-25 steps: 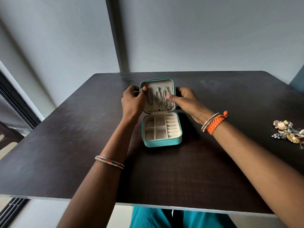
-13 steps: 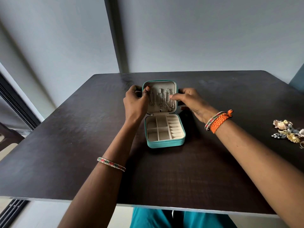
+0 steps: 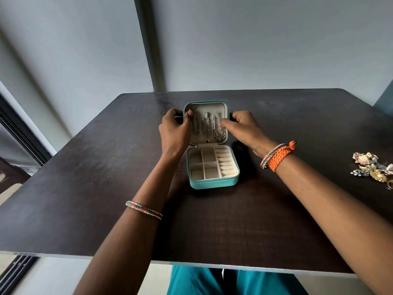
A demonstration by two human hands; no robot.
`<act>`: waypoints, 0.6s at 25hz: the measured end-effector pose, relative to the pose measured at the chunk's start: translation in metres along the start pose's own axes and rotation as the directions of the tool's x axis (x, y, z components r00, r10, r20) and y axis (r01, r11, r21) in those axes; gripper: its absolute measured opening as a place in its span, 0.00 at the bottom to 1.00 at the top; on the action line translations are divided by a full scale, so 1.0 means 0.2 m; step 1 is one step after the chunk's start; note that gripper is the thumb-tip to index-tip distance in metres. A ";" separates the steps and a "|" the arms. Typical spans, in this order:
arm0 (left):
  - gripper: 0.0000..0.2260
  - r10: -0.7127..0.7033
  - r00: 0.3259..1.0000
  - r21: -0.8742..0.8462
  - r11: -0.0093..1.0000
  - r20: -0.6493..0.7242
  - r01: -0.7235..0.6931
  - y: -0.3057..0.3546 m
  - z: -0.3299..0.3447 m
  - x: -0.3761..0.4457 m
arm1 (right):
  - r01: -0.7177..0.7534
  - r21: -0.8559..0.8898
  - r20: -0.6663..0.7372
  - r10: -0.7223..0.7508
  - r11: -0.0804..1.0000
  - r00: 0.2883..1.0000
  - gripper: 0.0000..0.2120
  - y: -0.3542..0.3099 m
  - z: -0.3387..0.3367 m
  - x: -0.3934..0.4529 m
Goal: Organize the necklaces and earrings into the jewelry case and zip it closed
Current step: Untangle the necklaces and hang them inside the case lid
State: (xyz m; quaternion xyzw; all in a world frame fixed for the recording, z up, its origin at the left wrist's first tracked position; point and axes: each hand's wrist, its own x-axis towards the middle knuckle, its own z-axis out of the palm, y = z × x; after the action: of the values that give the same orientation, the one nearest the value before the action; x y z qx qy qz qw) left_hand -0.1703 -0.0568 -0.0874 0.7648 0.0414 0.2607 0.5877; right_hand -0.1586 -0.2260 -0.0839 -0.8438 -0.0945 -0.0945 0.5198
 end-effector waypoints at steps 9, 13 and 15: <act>0.12 -0.047 0.999 0.024 0.999 -0.008 0.047 -0.02 0.01 0.01 | -0.043 0.004 0.187 0.041 0.999 0.981 0.15 0.03 0.04 0.00; 0.12 -0.097 0.995 0.015 0.995 -0.026 0.098 -0.03 0.01 0.01 | -0.082 -0.074 0.257 0.099 0.994 0.961 0.13 0.05 0.03 0.00; 0.11 -0.109 0.994 0.006 0.994 -0.025 0.110 -0.03 0.01 0.01 | -0.128 -0.035 0.268 0.133 0.991 0.954 0.13 0.05 0.02 0.01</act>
State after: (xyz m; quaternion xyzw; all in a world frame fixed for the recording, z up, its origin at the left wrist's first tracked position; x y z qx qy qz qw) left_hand -0.1657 -0.0552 -0.0921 0.7603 0.0916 0.2374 0.5976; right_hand -0.1547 -0.2275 -0.0939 -0.8577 -0.1076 0.0551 0.4997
